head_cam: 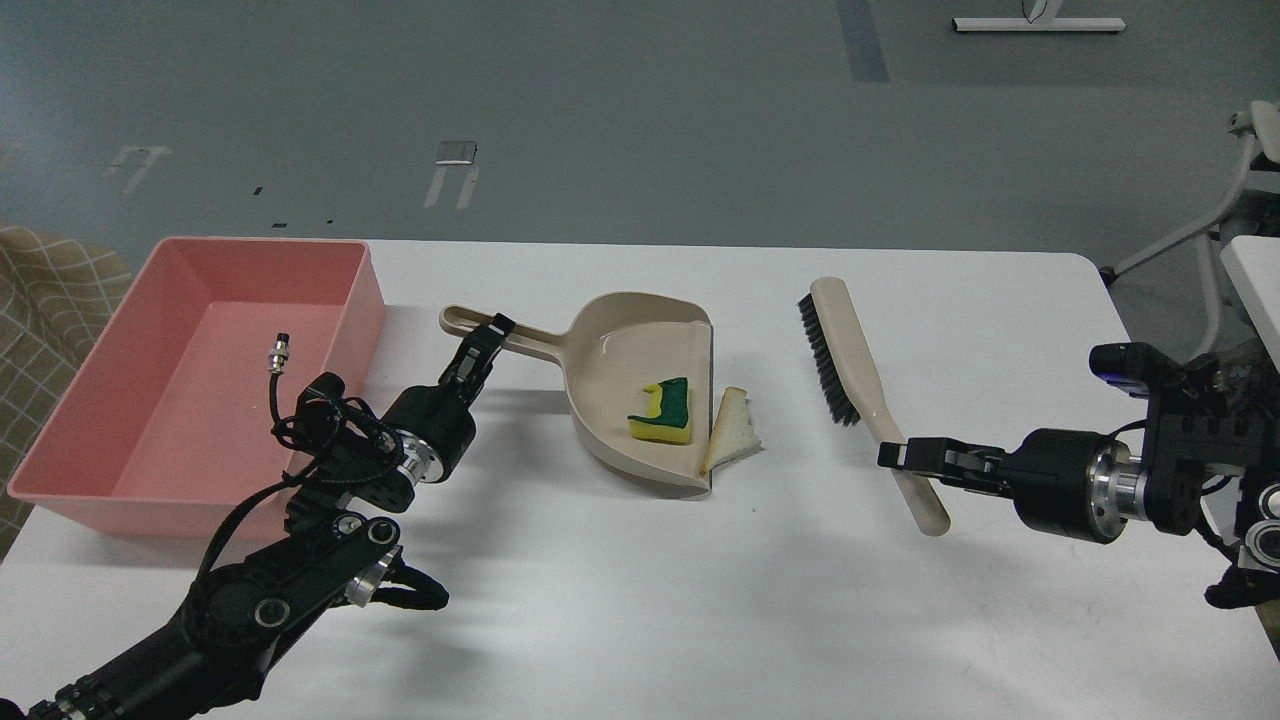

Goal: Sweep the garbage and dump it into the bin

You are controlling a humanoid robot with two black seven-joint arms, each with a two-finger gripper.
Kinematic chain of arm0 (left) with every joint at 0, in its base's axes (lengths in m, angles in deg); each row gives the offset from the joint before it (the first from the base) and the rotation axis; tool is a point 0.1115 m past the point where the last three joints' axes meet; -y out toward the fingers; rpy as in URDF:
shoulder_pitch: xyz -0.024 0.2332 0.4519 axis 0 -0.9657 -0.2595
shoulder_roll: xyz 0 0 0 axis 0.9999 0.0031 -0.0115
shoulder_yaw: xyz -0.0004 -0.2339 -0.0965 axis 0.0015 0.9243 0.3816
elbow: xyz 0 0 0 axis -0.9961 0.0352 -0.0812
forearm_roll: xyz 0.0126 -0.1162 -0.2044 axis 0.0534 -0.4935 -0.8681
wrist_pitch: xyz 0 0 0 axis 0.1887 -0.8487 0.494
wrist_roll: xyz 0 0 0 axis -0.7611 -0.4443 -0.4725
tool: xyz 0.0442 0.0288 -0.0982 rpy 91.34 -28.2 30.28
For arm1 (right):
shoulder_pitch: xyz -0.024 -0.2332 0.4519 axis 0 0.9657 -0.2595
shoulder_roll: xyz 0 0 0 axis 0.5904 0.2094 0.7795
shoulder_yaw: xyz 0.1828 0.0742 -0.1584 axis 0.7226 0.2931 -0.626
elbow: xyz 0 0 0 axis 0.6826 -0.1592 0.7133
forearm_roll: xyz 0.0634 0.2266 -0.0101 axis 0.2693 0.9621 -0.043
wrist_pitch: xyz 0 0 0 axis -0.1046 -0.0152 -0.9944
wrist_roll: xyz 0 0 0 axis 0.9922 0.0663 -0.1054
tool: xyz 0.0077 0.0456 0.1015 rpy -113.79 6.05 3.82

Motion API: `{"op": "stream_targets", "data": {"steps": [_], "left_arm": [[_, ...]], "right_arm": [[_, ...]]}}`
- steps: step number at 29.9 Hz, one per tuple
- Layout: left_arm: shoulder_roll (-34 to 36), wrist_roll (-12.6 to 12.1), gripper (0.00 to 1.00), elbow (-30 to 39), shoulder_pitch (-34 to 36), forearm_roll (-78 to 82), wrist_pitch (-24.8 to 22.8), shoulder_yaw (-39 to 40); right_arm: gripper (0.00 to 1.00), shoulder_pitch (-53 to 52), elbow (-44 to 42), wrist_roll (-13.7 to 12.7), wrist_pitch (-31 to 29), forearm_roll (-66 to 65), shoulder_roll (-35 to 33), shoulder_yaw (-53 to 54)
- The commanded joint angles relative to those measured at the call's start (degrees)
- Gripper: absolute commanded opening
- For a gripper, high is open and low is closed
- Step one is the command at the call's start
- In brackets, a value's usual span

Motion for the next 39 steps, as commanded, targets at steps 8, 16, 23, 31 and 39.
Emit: {"op": "stream_targets", "data": {"steps": [8, 16, 23, 31, 39], "left_arm": [[0.1, 0.0, 0.00, 0.1, 0.0, 0.1, 0.0, 0.1], [0.5, 0.0, 0.00, 0.2, 0.0, 0.1, 0.1, 0.1], [1.0, 0.0, 0.00, 0.5, -0.1, 0.1, 0.1, 0.1], [1.2, 0.0, 0.00, 0.9, -0.1, 0.0, 0.1, 0.2], [0.9, 0.0, 0.00, 1.1, -0.2, -0.1, 0.1, 0.4]], "right_arm": [[0.00, 3.1, 0.2, -0.9, 0.0, -1.2, 2.2, -3.2], [0.00, 2.0, -0.4, -0.9, 0.0, -1.4, 8.9, -3.2], [0.00, 1.3, -2.7, -0.8, 0.1, -1.7, 14.5, -3.2], [0.00, -1.4, -5.0, -0.6, 0.1, -1.0, 19.6, -3.2], [0.00, -3.9, -5.6, -0.4, 0.4, -0.5, 19.1, -2.0]]}}
